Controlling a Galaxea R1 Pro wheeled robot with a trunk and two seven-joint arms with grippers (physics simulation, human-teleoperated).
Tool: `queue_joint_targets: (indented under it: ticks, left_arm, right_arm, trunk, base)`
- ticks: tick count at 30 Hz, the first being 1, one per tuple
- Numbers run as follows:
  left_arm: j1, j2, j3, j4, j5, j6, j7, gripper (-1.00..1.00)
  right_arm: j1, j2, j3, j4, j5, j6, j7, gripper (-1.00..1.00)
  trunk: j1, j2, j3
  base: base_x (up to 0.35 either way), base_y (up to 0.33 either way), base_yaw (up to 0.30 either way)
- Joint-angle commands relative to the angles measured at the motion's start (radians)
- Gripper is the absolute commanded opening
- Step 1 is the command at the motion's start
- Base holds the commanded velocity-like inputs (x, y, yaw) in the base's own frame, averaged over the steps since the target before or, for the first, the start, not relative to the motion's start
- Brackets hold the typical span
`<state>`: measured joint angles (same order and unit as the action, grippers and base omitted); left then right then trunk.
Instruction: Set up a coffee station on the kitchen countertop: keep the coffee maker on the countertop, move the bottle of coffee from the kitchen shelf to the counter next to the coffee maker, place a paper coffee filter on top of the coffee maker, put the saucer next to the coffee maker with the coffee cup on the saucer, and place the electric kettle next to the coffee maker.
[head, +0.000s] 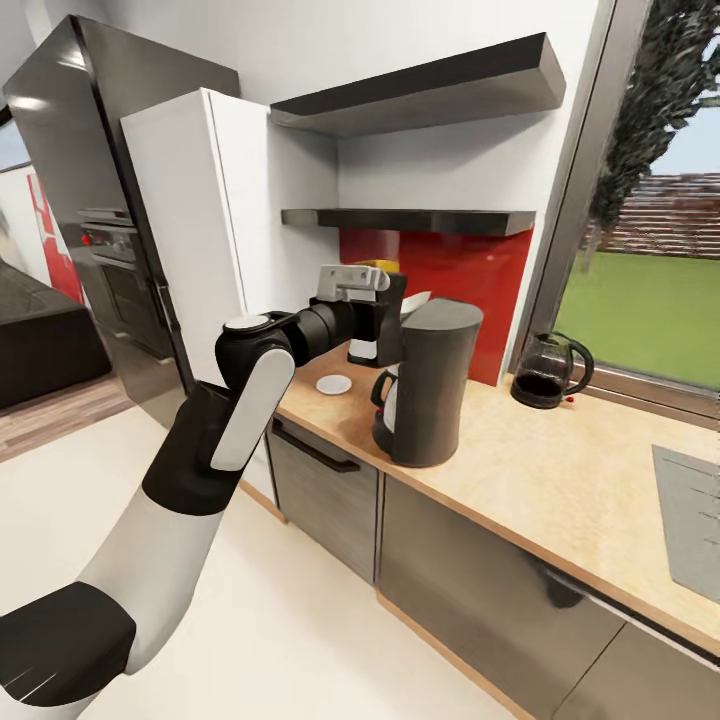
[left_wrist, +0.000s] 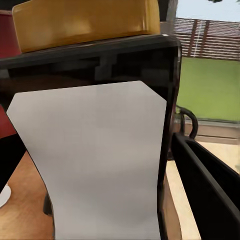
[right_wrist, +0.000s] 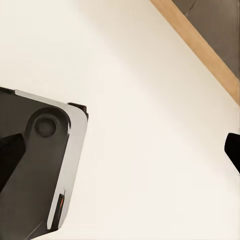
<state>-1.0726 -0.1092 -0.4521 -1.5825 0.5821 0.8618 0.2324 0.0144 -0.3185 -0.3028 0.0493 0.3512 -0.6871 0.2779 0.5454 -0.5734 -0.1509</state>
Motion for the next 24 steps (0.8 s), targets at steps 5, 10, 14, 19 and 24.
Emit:
queue_joint_targets:
  ticks: [5,10,14,19,24]
  left_arm:
    - [-0.001,0.000,0.000,-0.001,0.008,0.003,0.010,-1.00]
    - [-0.001,-0.001,0.000,-0.001,0.008,0.003,0.010,-1.00]
    - [-0.001,-0.001,0.000,-0.001,0.008,0.003,0.009,-1.00]
    - [-0.001,-0.001,0.000,-0.001,0.008,0.004,0.009,-1.00]
    - [-0.001,-0.004,-0.002,0.001,0.008,0.003,0.008,-1.00]
  right_arm:
    - [-0.001,-0.001,-0.009,0.001,0.003,-0.003,0.006,1.00]
    - [-0.001,-0.001,-0.009,0.001,0.003,-0.003,0.006,1.00]
    - [-0.001,-0.001,-0.009,0.001,0.003,-0.003,0.006,1.00]
    - [-0.001,-0.001,-0.009,0.001,0.003,-0.003,0.006,1.00]
    - [-0.001,-0.001,-0.009,0.001,0.003,-0.003,0.006,1.00]
  trunk:
    - [0.000,-0.002,-0.002]
    - [0.000,-0.002,-0.002]
    - [0.000,-0.002,-0.002]
    - [0.000,-0.002,-0.002]
    - [0.000,-0.002,-0.002]
  base:
    - [-0.038,-0.109,0.000]
    - [-0.119,-0.101,-0.017]
    - [-0.031,-0.027,-0.162]
    - [-0.009,-0.008,-0.246]
    - [-0.002,-0.001,-0.266]
